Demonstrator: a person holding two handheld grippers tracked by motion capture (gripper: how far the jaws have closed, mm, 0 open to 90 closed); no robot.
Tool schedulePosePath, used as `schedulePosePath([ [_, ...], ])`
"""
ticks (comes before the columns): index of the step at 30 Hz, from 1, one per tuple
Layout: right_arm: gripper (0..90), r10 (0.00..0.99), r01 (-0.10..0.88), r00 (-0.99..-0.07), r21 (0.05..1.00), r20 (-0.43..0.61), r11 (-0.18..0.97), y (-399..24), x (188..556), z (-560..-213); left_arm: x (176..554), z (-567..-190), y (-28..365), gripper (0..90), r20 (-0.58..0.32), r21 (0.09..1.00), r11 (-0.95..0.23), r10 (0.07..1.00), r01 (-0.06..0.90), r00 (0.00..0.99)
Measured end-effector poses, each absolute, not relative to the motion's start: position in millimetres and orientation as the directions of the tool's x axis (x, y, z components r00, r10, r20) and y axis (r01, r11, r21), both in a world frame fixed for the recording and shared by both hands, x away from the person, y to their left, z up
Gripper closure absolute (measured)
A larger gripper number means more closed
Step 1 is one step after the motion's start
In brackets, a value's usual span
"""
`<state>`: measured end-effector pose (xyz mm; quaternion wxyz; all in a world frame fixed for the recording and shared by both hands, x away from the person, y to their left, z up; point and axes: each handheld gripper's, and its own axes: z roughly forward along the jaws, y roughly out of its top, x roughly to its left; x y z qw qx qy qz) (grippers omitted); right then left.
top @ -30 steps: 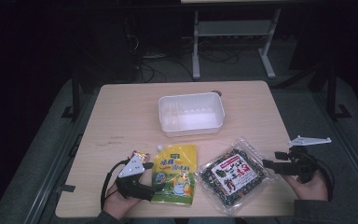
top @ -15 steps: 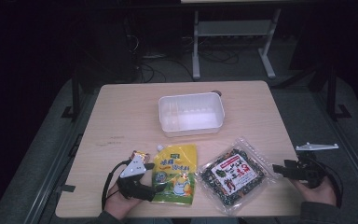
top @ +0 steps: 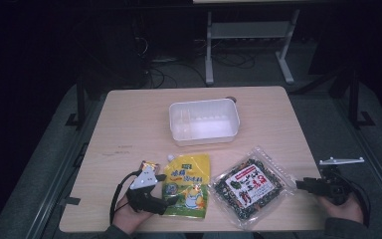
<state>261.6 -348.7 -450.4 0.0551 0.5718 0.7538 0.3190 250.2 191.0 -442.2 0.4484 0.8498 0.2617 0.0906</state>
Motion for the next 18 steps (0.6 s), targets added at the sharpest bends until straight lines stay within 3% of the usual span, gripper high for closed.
schedulePosePath([
  [18, 75.4, 0.86, 0.84, -0.353, 0.53, 0.367, 0.119, -353.1, 263.2, -459.3, 251.1, -443.7, 188.5, 14.9, -0.084, 0.805, -0.468, 0.519, 0.365, 0.851],
])
